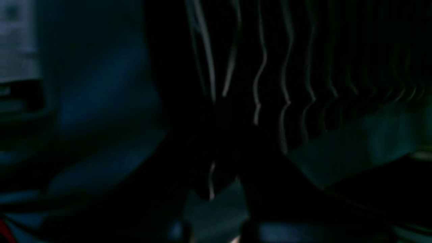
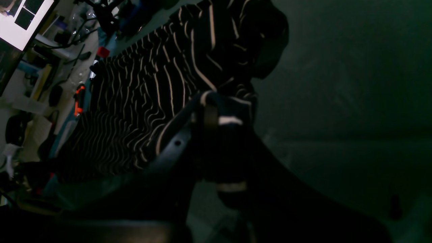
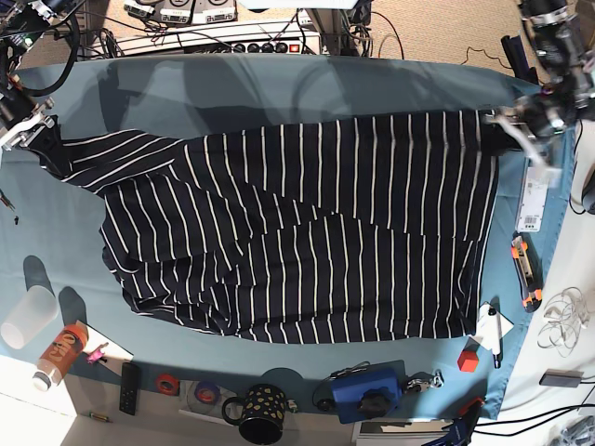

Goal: Layout the t-shirt on the table in an organized manner, then fold the t-shirt properly
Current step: 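Hold the shirt edge raised between both grippers to straighten it, then swing the held shirt edge with both grippers and lay it down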

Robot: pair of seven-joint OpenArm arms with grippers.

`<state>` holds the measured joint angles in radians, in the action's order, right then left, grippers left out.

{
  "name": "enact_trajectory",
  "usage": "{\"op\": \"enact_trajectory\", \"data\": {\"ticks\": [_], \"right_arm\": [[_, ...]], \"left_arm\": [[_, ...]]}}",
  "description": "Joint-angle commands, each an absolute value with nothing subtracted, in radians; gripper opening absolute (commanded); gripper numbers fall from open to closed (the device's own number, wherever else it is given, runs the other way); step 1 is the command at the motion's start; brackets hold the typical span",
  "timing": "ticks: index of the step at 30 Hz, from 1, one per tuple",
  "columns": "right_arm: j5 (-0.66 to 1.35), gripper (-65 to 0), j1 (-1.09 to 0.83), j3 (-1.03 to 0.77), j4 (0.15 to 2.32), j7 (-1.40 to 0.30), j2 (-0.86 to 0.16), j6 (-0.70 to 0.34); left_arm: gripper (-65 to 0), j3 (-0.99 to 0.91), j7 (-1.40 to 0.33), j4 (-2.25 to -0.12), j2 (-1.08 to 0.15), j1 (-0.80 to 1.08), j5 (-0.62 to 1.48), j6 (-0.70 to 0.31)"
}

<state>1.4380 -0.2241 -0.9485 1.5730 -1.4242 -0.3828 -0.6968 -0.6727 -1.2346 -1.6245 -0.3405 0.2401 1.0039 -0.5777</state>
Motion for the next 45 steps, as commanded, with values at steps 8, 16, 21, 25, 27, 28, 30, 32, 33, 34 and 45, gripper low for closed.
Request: {"op": "enact_trajectory", "data": {"ticks": [8, 16, 21, 25, 27, 28, 30, 32, 33, 34, 45], "right_arm": [[1.484, -65.0, -0.220, -1.001, 1.607, -1.396, -0.410, -0.698], [1.484, -65.0, -0.274, -1.067, 1.646, -1.396, -0.410, -0.698], [1.484, -65.0, -0.300, -1.093, 1.646, -1.396, -0.410, -0.698], [1.484, -65.0, -0.330, -1.093, 1.646, -1.396, -0.410, -0.698], [1.484, -65.0, -0.344, -1.093, 1.646, -1.396, -0.410, -0.698], [1.484, -65.0, -0.347, -1.093, 1.646, -1.396, -0.411, -0.698], [1.484, -65.0, -0.347, -1.097, 1.646, -1.396, -0.410, -0.698], [1.484, -65.0, -0.346, -1.108, 1.654, -1.396, -0.411, -0.698], [1.484, -65.0, -0.342, -1.111, 1.668, -1.396, -0.410, -0.698], [1.484, -65.0, -0.336, -1.116, 1.687, -1.396, -0.411, -0.698], [1.484, -65.0, -0.051, -1.120, 1.930, -1.396, -0.532, -0.698]], "left_arm": [[-65.0, -0.871, -1.370, -1.641, -0.357, 0.281, 1.370, -0.657], [-65.0, -0.952, -1.396, -1.641, -0.343, 0.466, 1.484, -0.698], [-65.0, -1.081, -1.396, -1.641, -0.315, 0.521, 1.484, -0.698], [-65.0, -1.163, -1.396, -1.641, -0.313, 0.521, 1.484, -0.698], [-65.0, -1.183, -1.396, -1.641, -0.315, 0.520, 1.484, -0.698], [-65.0, -1.183, -1.396, -1.641, -0.316, 0.521, 1.484, -0.698], [-65.0, -1.183, -1.396, -1.641, -0.316, 0.520, 1.484, -0.698], [-65.0, -1.183, -1.396, -1.641, -0.316, 0.520, 1.484, -0.698], [-65.0, -1.183, -1.396, -1.641, -0.316, 0.520, 1.484, -0.698], [-65.0, -1.183, -1.396, -1.641, -0.316, 0.520, 1.484, -0.698], [-65.0, -1.183, -1.342, -1.641, -0.319, 0.452, 1.484, -0.698]]}}
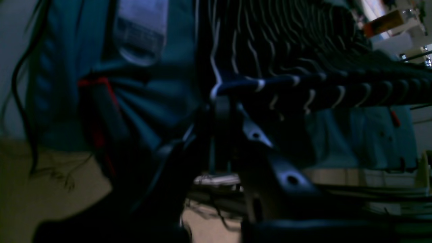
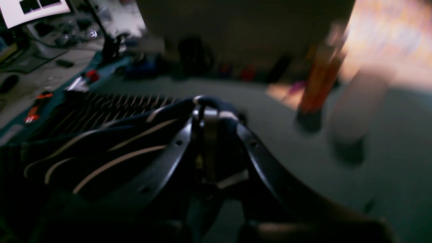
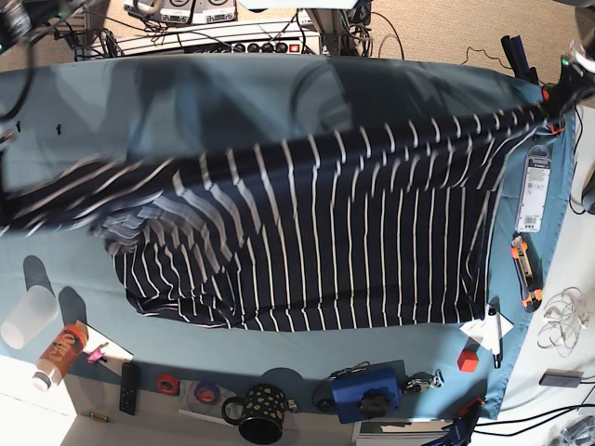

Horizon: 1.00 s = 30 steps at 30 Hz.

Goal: Layout the t-shirt on the table in an organized manner, then fold the t-shirt properly
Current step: 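Swing the held shirt edge with both grippers and lay it down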

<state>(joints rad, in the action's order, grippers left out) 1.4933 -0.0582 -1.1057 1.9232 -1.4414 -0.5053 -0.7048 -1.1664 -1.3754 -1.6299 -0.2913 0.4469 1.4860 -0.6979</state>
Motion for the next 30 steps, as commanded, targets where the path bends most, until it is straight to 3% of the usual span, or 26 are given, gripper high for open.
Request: {"op": "enact_trajectory", "data": {"ticks": [1, 5, 8, 13, 15, 18, 23, 30], "right_arm": [[1.465, -65.0, -0.028, -1.120, 1.930, -1.396, -0.549, -0.698], [1.367, -65.0, 0.049, -1.120, 1.930, -1.396, -0.571, -0.698], [1.484, -65.0, 0.033, -1.120, 1.937, -1.396, -0.570, -0.698], [1.480, -65.0, 0.004, -1.120, 2.078, -1.396, -0.561, -0.698], [1.359, -65.0, 0.025, -1.120, 2.106, -1.396, -0.557, -0.698], [1.400, -65.0, 0.024, -1.102, 2.119, -1.396, -0.557, -0.698], [1.333, -65.0, -0.006, -0.944, 2.090, -1.396, -0.515, -0.698], [1.190, -65.0, 0.021, -0.710, 1.866, -1.360, -0.435, -0.698]], "left_arm": [[-65.0, -1.183, -1.342, -1.641, -0.325, 0.438, 1.484, -0.698], [-65.0, -1.183, -1.342, -1.641, -0.378, 0.376, 1.484, -0.698], [-65.0, -1.183, -1.346, -1.642, -0.417, 0.346, 1.484, -0.698], [-65.0, -1.183, -1.328, -1.642, -0.451, 0.346, 1.484, -0.698], [-65.0, -1.183, -1.307, -1.642, -0.451, 0.344, 1.484, -0.698], [-65.0, -1.183, -1.308, -1.642, -0.452, 0.323, 1.484, -0.698], [-65.0, -1.145, -1.254, -1.642, -0.470, 0.315, 1.401, -0.698], [-65.0, -0.843, -1.050, -1.642, -0.533, 0.281, 1.105, -0.698]]}}
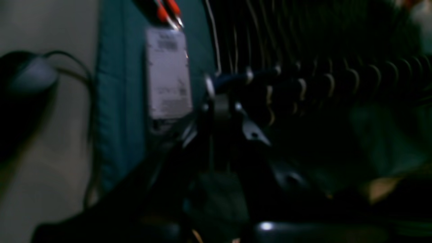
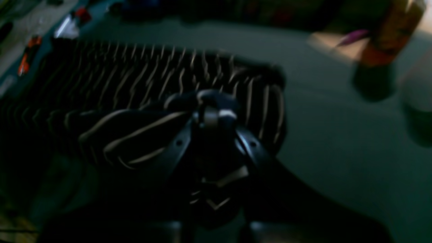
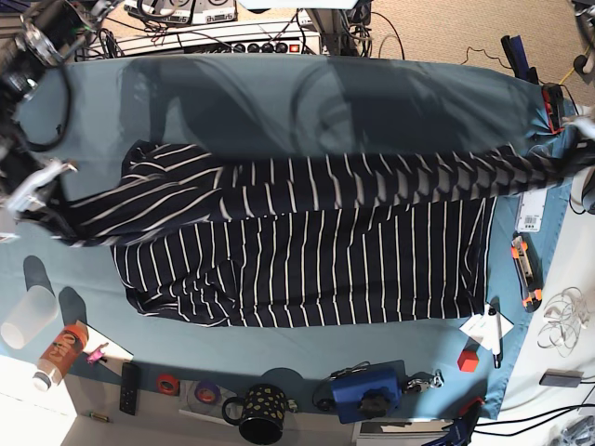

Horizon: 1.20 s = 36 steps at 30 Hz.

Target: Layout the t-shirt on the table in an organized manner, then fold the t-shirt properly

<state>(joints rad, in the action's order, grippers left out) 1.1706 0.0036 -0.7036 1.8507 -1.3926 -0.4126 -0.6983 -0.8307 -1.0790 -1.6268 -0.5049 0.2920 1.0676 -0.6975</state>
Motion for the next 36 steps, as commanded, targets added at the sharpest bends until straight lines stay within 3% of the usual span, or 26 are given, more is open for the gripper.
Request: {"op": "enact_trajectory", "data": {"ticks": [1, 4, 10, 19, 26, 31, 36], "right_arm": [[1.169, -65.0, 0.029, -0.689, 1.834, -1.349, -0.434, -0.698], [1.081, -65.0, 0.057, -0.651, 1.748, -1.292, -0.427, -0.698], [0.907, -65.0, 0.133, -0.649, 1.571, -1.133, -0.426, -0.698], [0.778, -65.0, 0.228, -0.648, 1.375, -1.053, -0.426, -0.698], [0.712, -65.0, 0.305, -0.635, 1.231, -0.950, -0.426, -0.698], [0.636, -65.0, 0.356, -0.513, 1.188, -0.904, -0.427, -0.698], [0.605, -65.0, 0.368, -0.382, 1.183, -0.870, -0.426, -0.698]], "left_arm": [[-65.0, -0.812, -1.008, -1.642, -0.532, 0.256, 1.033, -0.683], [-65.0, -0.750, -0.923, -1.642, -0.532, 0.168, 0.870, -0.591], [-65.0, -0.599, -0.900, -1.639, -0.532, -0.008, 0.726, -0.588], [-65.0, -0.341, -0.725, -1.548, -0.531, -0.096, 0.480, -0.426], [-65.0, -0.323, -0.681, -1.436, -0.529, -0.179, 0.461, -0.467], [-65.0, -0.323, -0.679, -1.363, -0.528, -0.219, 0.468, -0.474], [-65.0, -0.323, -0.679, -1.359, -0.527, -0.219, 0.514, -0.580]]}}
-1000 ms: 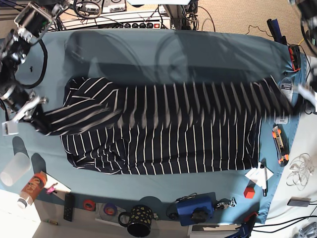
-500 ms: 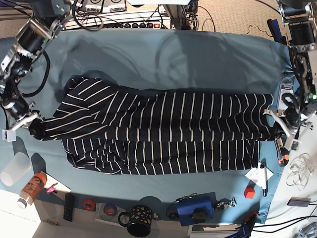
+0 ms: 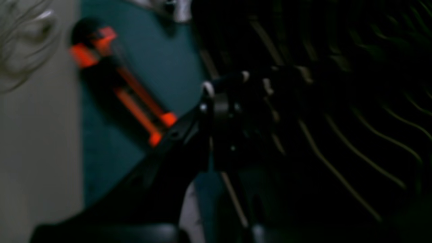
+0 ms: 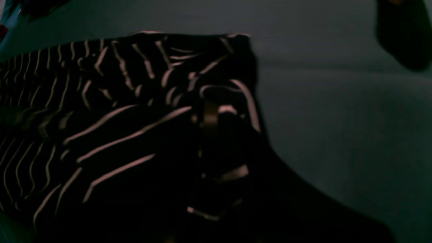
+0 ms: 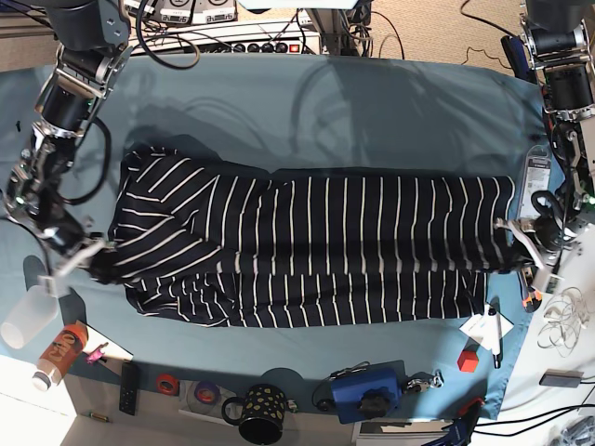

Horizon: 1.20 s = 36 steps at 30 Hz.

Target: Layout the t-shirt on the table in an organized manner, then fold the t-shirt properly

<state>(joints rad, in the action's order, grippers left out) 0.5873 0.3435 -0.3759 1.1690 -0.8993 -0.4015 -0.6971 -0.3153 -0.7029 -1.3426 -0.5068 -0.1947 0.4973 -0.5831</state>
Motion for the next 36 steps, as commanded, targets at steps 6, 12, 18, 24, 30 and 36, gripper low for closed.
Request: {"op": "enact_trajectory", "data": {"ticks": [6, 12, 18, 24, 30, 36], "right_arm": [[0.622, -42.8, 0.369, -0.366, 1.184, -0.873, -0.429, -0.698], [0.908, -42.4, 0.369, -0.508, 1.219, -1.029, -0.438, -0.698], [1.131, -42.5, 0.366, -0.779, 1.327, -1.288, -0.439, -0.698], [1.180, -42.5, 0.253, -0.882, 1.343, -1.350, -0.489, -0.698], [1.225, -42.4, 0.084, -0.883, 1.342, -1.396, -0.486, -0.698], [1.274, -42.4, -0.011, -0.871, 1.340, -1.396, -0.410, -0.698]], "left_arm": [[-39.6, -0.324, -0.701, -1.362, -0.527, -0.219, 0.559, -0.533], [-39.6, -0.375, -0.896, -1.452, -0.527, -0.219, 0.680, -0.499], [-39.7, -0.583, -1.122, -1.624, -0.530, -0.202, 0.836, -0.499], [-39.7, -0.776, -1.129, -1.671, -0.546, -0.057, 0.892, -0.498], [-39.7, -0.865, -1.156, -1.671, -0.546, 0.077, 0.978, -0.526], [-39.7, -0.875, -1.156, -1.671, -0.543, 0.122, 0.989, -0.537]]}}
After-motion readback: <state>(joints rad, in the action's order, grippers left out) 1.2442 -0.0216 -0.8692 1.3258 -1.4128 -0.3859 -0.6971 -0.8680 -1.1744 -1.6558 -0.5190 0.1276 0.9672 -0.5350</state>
